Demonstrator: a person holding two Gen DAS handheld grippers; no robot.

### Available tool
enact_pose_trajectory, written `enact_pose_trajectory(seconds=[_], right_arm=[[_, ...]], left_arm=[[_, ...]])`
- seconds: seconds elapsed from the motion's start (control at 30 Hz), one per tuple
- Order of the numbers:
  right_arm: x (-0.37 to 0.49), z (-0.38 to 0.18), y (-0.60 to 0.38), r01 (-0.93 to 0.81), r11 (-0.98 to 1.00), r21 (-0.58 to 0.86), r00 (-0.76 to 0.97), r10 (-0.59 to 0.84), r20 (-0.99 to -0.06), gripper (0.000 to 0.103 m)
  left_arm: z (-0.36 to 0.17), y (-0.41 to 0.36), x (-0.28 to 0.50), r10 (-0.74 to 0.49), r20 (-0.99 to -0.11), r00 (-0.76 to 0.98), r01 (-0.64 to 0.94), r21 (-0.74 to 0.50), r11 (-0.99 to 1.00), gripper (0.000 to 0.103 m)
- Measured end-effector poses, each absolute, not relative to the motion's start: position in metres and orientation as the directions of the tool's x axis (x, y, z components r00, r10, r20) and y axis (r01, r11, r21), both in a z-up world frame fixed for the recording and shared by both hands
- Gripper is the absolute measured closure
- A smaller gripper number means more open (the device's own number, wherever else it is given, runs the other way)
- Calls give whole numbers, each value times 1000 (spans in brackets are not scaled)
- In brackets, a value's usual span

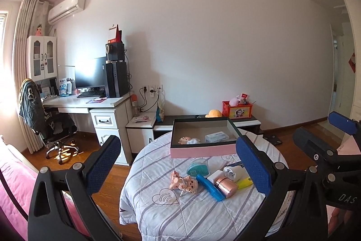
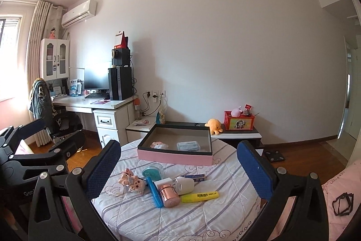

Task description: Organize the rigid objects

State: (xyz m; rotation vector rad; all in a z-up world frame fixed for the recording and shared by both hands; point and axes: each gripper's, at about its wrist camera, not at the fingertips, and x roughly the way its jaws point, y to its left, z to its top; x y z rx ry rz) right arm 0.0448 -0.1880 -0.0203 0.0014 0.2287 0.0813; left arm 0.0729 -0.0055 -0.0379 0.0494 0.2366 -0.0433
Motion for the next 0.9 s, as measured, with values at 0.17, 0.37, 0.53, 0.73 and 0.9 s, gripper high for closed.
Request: enact_pose_trajectory(seconds=[0.17,0.37,0.53,0.73,0.9], right_arm=[[42,-20,-189,-75,997,11,971,76,-226,0],[44,-23,-188,-74,997,12,969,75,-236,0],[51,-27,-187,-75,997,14,964,76,-257,0],[73,-45,-185,-81,997,16,946,82,-313,0],[102,-70,-181,-97,995,18,916,96,-390,0]], left_arm=[[-40,-7,72,-36,-239,970,48,45,998,0],[-44,-7,75,-36,-250,968,49,45,998,0],[-52,-6,85,-37,-273,961,51,46,998,0],[-74,-2,109,-26,-328,944,46,52,998,0],[-101,5,136,-26,-403,915,54,57,997,0]])
